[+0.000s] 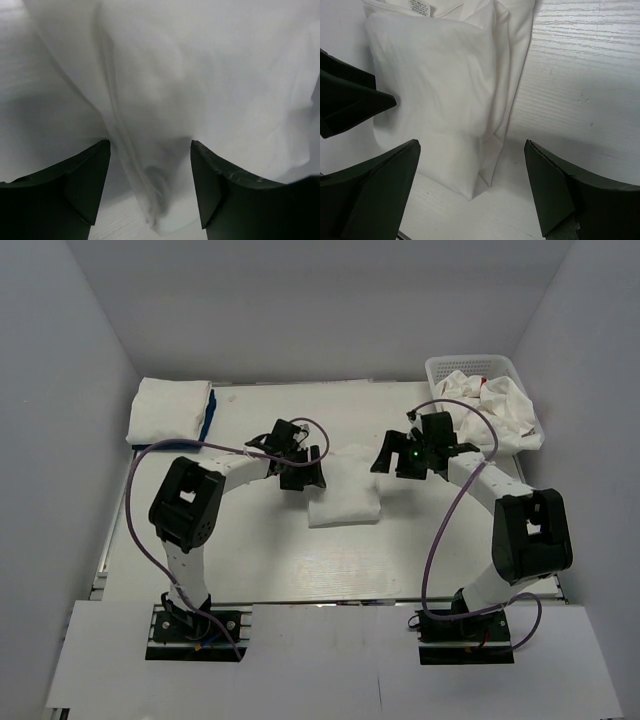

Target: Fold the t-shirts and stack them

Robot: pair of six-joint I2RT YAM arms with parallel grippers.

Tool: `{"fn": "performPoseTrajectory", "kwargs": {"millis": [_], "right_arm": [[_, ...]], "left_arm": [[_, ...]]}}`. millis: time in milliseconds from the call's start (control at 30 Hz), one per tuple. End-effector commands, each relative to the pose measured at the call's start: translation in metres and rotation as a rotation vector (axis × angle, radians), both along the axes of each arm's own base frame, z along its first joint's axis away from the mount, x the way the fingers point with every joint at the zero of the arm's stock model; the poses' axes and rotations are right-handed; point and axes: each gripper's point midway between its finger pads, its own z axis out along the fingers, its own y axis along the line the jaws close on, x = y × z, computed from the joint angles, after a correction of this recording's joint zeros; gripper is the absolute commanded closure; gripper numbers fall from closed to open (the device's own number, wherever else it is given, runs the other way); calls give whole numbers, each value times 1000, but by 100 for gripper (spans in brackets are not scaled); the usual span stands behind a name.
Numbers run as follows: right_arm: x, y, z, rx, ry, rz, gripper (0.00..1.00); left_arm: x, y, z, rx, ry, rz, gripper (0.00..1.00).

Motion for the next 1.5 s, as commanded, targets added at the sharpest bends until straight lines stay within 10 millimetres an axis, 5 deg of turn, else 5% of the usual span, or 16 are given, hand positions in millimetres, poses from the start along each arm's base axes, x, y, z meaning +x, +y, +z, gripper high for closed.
{"fn": "performPoseTrajectory", "kwargs": {"millis": [0,333,367,433,533,700,767,900,1233,1467], "right_arm": [[3,-6,15,-6,-55,-14,10],[11,-25,25,-63,-130,-60,10],[11,-28,24,-68,-127,-70,10],[12,-32,27,-72,-140,-83,10],[11,-36,28,-83,-147,-94,10],[11,-44,34,-98,-171,-115,10],[13,-48,36,-113,-187,-126,10],[12,-52,36,-138,-192,-129,10],[15,-56,37,-154,-198,-141,10],[17,-60,40,-164,-201,-156,10]], "left_arm": [[11,-10,-4,8,-17,-28,26],[0,-8,-46,242,27,-83,67],[-2,-7,-51,269,23,-82,78],[2,-8,-48,277,21,-78,96],[13,-4,-39,315,-15,-62,100],[56,20,16,422,-203,-15,100],[76,36,54,485,-333,-6,100],[91,64,95,619,-476,-19,100],[133,138,172,778,-715,12,100],[149,194,206,884,-784,-11,100]]}}
